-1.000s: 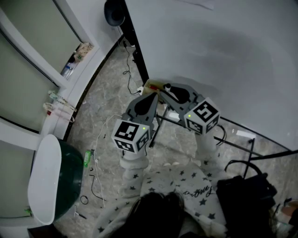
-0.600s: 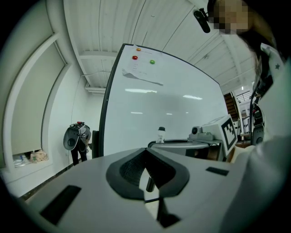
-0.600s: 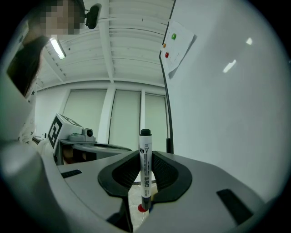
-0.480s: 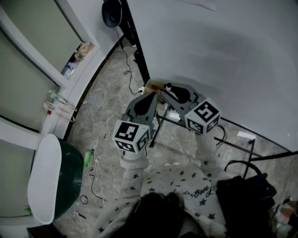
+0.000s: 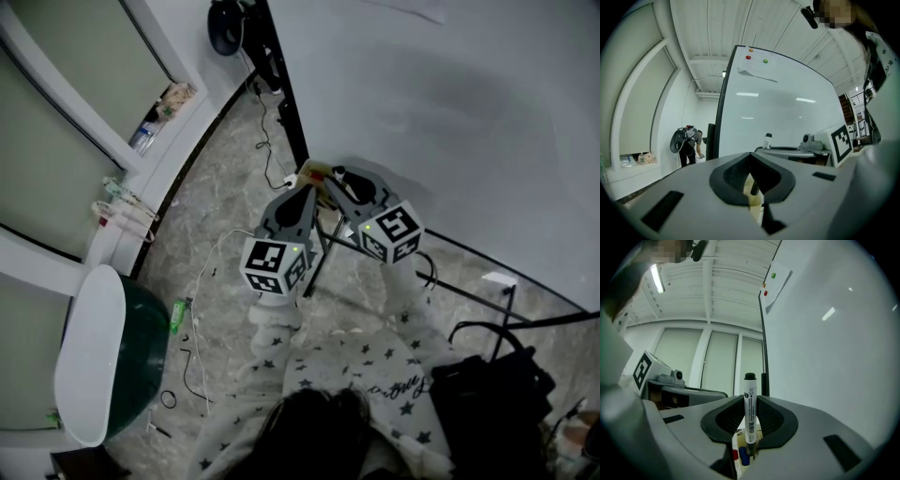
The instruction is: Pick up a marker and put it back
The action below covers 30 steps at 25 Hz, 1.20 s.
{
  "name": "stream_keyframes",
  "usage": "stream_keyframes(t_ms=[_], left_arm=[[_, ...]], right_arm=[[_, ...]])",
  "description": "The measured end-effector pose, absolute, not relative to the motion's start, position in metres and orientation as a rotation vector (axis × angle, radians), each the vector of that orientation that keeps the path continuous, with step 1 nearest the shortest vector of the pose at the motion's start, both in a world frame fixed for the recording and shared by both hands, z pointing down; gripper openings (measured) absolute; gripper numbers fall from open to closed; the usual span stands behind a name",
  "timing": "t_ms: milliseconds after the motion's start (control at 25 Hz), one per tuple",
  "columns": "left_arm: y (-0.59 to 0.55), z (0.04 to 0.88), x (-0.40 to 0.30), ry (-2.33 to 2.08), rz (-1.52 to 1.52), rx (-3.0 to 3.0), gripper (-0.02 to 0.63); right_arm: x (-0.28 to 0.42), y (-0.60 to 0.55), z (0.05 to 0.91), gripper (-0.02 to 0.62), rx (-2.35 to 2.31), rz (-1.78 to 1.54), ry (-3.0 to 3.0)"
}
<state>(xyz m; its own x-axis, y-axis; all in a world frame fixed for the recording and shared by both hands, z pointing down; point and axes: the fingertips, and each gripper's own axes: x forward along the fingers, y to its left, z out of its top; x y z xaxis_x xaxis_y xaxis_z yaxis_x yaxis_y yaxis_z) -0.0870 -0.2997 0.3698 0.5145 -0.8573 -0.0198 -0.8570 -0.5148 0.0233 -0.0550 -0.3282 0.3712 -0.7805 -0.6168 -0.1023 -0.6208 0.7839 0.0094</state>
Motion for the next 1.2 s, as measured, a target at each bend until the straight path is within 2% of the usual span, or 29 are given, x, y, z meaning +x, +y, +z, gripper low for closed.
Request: stream_keyframes(t_ms=[1200], left_arm=[[-0.302, 0.436, -0.092, -1.527, -0.029, 2.655, 0.002]], right_arm=[[-0.075, -0.33, 0.459, 0.084, -1.042, -0.01, 2.964]])
